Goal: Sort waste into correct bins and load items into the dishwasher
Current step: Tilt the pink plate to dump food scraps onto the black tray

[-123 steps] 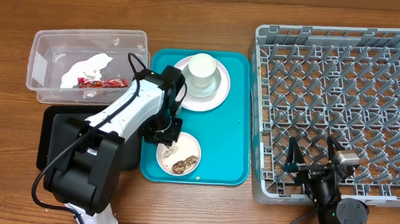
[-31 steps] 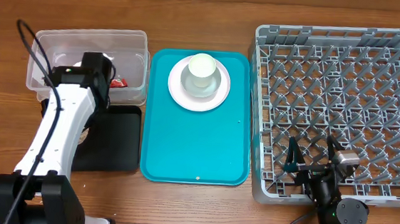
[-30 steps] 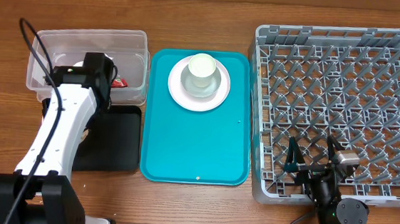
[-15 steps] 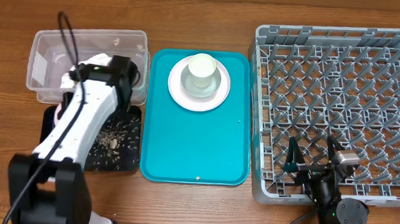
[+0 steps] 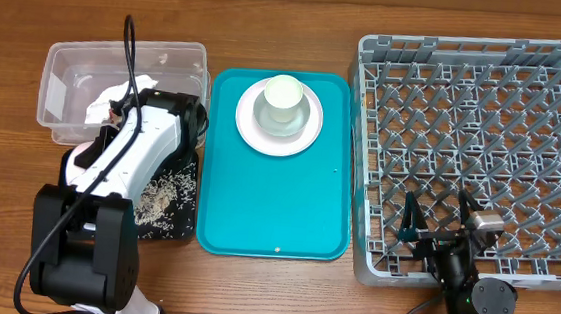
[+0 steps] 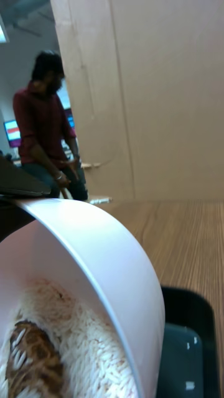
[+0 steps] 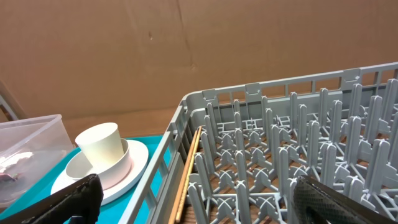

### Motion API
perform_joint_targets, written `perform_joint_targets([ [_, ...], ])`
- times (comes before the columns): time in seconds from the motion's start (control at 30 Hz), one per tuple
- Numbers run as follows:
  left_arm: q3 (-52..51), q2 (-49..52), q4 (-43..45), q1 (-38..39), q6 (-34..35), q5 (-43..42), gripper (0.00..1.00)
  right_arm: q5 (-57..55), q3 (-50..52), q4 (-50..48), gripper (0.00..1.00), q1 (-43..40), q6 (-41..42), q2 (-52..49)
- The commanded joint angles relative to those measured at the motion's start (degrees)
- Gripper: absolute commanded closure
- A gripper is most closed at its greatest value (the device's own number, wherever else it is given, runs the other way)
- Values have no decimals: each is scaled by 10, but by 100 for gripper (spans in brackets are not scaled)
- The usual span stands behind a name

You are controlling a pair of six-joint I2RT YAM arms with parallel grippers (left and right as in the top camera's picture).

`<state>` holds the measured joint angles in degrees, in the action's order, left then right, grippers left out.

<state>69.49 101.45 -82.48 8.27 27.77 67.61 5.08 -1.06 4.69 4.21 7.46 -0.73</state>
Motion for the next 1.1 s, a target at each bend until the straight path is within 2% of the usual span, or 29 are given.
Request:
perform_joint_targets([
  [0.0, -1, 0, -15, 3, 67, 49, 96, -5, 6, -3, 0, 2, 1, 6],
  [0.5, -1, 0, -17, 3, 82, 106, 96, -5, 6, -3, 0, 2, 1, 6],
  [0.67, -1, 0, -45, 3, 80, 141, 96, -5, 6, -3, 0, 2, 1, 6],
  [1.07, 1, 0, -58, 5, 78, 139, 96, -5, 6, -3, 0, 2, 1, 6],
])
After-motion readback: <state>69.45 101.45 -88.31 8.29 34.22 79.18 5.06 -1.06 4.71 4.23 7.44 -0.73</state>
